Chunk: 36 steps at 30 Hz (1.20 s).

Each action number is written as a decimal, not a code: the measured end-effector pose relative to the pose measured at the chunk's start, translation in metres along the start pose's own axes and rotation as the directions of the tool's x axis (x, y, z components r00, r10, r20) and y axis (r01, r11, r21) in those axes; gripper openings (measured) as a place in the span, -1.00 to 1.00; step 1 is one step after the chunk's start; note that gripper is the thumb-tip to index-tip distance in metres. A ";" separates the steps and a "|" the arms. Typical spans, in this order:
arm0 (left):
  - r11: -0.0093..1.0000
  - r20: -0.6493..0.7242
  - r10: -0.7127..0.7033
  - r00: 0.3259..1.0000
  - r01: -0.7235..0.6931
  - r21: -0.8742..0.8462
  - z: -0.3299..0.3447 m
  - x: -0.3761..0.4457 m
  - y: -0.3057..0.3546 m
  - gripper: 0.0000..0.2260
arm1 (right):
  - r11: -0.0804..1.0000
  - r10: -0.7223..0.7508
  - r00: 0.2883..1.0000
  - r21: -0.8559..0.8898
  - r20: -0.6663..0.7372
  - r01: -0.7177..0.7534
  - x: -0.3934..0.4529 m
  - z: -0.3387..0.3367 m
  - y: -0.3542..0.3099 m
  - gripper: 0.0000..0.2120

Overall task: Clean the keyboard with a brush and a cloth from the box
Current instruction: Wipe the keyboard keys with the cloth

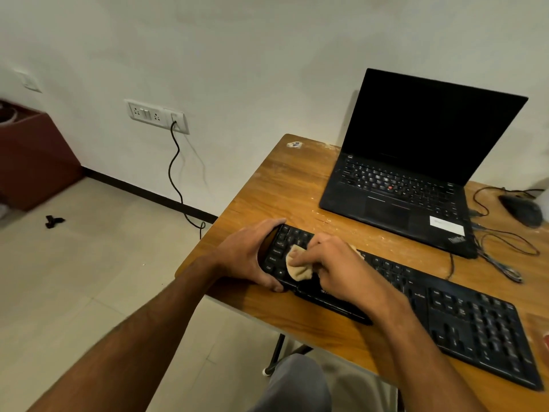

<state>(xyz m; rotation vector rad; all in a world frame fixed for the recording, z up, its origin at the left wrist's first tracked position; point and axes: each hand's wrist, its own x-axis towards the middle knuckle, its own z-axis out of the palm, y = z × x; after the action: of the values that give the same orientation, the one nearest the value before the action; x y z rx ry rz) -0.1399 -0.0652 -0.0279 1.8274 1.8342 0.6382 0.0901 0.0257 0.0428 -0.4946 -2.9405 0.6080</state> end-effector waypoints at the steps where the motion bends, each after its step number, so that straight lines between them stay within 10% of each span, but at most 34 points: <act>1: 1.000 -0.004 -0.004 1.000 0.004 0.003 0.000 0.000 -0.001 0.21 | 1.000 0.014 1.000 -0.024 0.027 -0.013 -0.001 -0.006 0.003 -0.63; 16: 1.000 -0.003 -0.001 1.000 0.001 -0.013 0.000 0.000 -0.002 0.20 | 0.994 0.083 0.974 -0.052 -0.210 -0.096 0.025 0.002 0.018 -0.58; 36: 1.000 0.016 -0.027 1.000 0.027 0.003 -0.002 -0.001 0.004 0.26 | 0.989 0.148 0.981 0.027 -0.127 -0.146 0.022 -0.010 0.031 -0.54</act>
<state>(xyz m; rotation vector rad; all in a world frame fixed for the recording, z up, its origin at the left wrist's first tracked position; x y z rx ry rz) -0.1385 -0.0666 -0.0238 1.8012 1.8466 0.6100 0.0805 0.0635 0.0405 -0.7257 -2.7925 0.5929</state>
